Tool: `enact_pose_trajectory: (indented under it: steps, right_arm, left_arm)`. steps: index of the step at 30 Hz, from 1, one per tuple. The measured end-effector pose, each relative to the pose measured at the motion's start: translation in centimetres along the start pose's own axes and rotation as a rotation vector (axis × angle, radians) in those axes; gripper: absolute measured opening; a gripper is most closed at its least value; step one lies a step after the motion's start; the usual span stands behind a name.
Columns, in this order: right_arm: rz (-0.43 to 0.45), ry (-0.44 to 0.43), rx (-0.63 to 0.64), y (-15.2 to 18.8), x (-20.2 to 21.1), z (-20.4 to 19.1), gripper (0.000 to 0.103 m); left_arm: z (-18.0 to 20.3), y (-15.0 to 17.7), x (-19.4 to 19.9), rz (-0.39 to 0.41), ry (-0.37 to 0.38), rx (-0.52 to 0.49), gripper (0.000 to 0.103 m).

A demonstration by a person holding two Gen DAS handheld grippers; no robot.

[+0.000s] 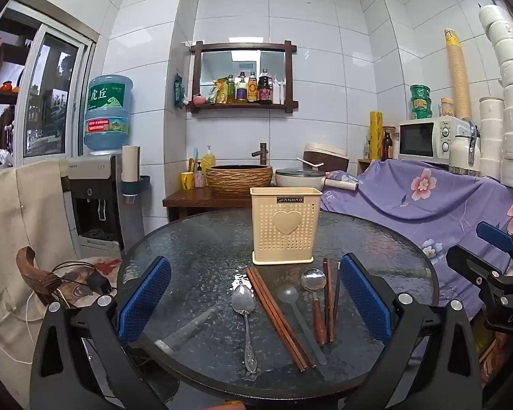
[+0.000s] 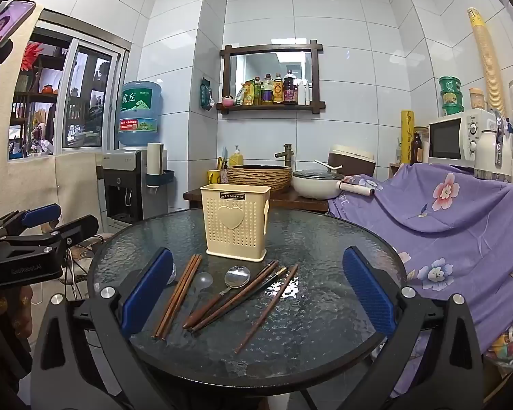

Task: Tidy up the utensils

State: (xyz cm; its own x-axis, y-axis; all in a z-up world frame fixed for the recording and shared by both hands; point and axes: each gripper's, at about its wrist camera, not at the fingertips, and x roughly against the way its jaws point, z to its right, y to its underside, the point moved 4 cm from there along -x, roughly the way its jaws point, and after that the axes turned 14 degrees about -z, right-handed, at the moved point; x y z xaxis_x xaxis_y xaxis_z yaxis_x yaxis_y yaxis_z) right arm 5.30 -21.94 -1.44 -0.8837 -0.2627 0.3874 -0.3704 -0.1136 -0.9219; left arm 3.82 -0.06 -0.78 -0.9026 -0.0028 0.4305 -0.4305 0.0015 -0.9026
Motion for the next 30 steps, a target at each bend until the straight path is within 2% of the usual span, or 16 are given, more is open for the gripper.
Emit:
enact_pose_trajectory:
  steps: [30]
  right_arm:
    - [-0.005,0.001,0.001,0.03,0.01,0.05,0.098]
  left_arm:
    - [0.26,-0.04,0.07,-0.012,0.0,-0.008,0.097]
